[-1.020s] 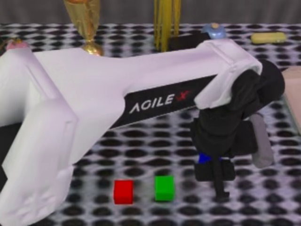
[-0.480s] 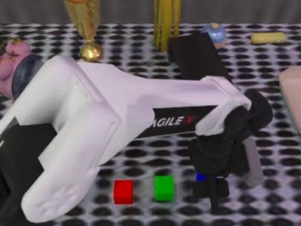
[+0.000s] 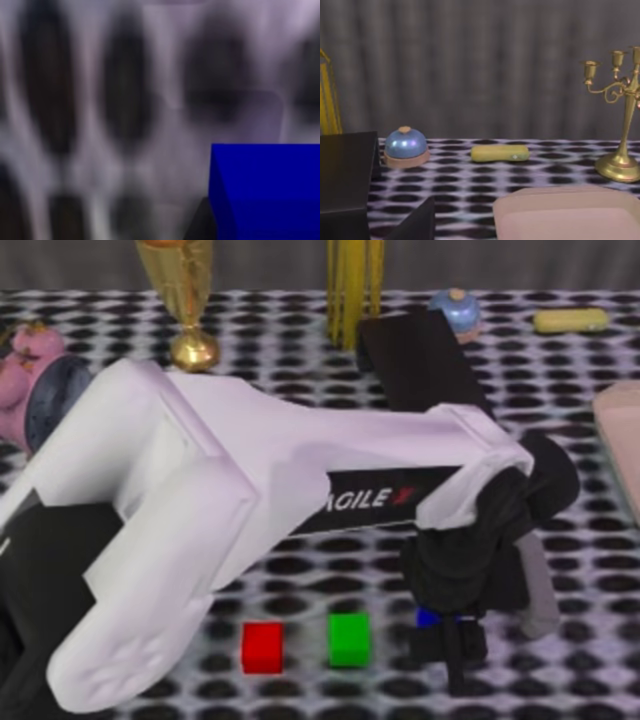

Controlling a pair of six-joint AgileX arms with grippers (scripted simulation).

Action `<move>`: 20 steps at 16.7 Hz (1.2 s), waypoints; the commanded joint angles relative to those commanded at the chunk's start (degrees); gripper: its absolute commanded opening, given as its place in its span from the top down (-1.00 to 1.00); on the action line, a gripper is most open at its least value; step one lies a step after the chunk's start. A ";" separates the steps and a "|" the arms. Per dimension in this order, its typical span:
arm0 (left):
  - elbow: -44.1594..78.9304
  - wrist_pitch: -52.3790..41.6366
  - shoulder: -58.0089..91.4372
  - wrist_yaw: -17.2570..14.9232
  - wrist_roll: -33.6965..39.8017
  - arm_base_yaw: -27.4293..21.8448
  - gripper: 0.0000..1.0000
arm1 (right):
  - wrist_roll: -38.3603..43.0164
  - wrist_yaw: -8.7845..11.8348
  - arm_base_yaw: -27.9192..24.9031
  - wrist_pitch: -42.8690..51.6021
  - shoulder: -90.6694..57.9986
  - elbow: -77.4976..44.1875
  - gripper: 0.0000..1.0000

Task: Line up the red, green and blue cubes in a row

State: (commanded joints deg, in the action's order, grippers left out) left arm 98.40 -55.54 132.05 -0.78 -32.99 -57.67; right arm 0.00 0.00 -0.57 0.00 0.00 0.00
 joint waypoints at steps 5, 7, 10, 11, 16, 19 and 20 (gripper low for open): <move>0.00 0.00 0.00 0.00 0.00 0.00 -0.36 | 0.00 0.00 0.00 0.00 0.00 0.00 -1.00; 0.00 0.00 0.00 0.00 0.00 0.00 -0.66 | 0.00 0.00 0.00 0.00 0.00 0.00 -1.00; 0.00 0.00 0.00 0.00 0.00 0.00 -1.00 | 0.00 0.00 0.00 0.00 0.00 0.00 -1.00; 0.00 0.00 0.00 0.00 0.00 0.00 -1.00 | 0.00 0.00 0.00 0.00 0.00 0.00 -1.00; 0.00 0.00 0.00 0.00 0.00 0.00 -1.00 | 0.00 0.00 0.00 0.00 0.00 0.00 -1.00; 0.20 -0.20 -0.07 0.01 0.00 0.13 -1.00 | 0.00 0.00 0.00 0.00 0.00 0.00 -1.00; 0.95 -0.98 -0.27 0.02 0.01 0.19 -1.00 | 0.00 0.00 0.00 0.00 0.00 0.00 -1.00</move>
State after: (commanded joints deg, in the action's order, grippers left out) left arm 99.35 -56.52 131.78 -0.76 -32.98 -57.48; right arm 0.00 0.00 -0.57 0.00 0.00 0.00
